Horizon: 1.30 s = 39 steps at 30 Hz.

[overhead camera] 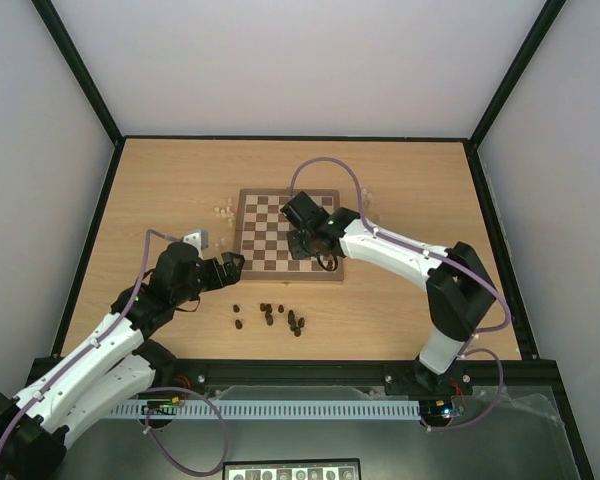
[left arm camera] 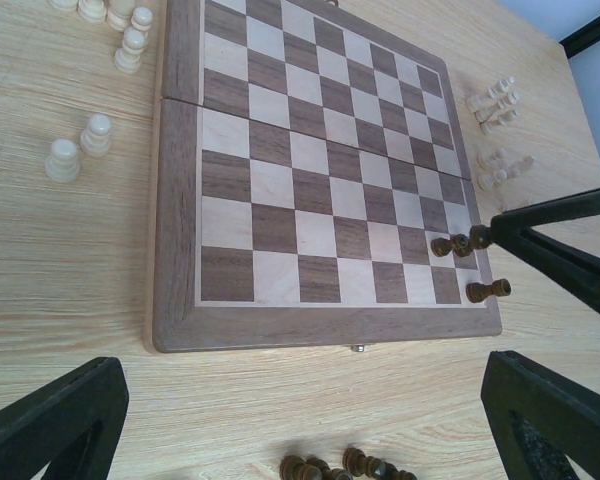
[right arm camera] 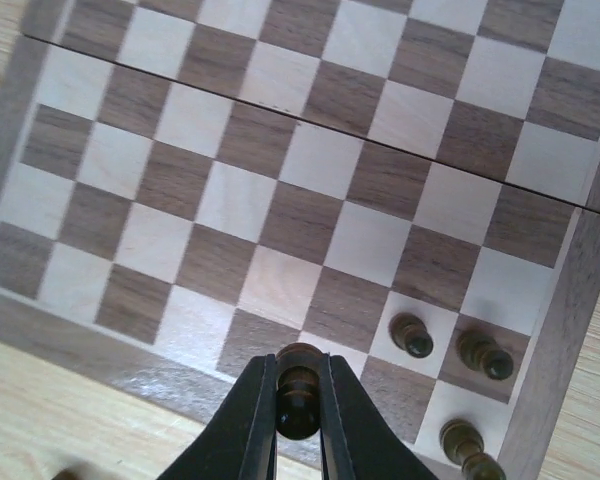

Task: Set up the chess pieces on the board
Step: Place the chess piece on the chessboard.

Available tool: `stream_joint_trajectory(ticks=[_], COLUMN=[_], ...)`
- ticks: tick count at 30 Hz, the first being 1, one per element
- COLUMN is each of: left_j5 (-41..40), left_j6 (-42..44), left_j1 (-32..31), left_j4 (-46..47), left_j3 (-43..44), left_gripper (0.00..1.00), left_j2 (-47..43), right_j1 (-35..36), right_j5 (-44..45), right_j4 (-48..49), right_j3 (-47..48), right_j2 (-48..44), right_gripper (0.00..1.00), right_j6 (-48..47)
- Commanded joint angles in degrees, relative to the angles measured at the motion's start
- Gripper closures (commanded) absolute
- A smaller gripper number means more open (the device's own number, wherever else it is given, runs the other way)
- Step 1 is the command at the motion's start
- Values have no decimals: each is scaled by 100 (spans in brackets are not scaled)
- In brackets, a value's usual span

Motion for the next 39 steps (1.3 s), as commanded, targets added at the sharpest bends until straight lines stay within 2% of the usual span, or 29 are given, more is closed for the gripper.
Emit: stream_joint_trajectory(ticks=[1, 14, 39], left_j5=[-16, -11, 1], left_j6=[-1, 17, 22], left_j1=[-7, -13, -13], left_j4=[12, 77, 156], left_j3=[-70, -95, -66], left_gripper=[0, 0, 1], left_j2=[21, 107, 225], right_j1=[-103, -293, -487], right_j5=[-119, -185, -216], right_j4=[-320, -121, -64], right_j3=[92, 167, 272], right_j2=[363, 914, 1153], right_gripper=[91, 91, 84], right_j6=[-220, -305, -445])
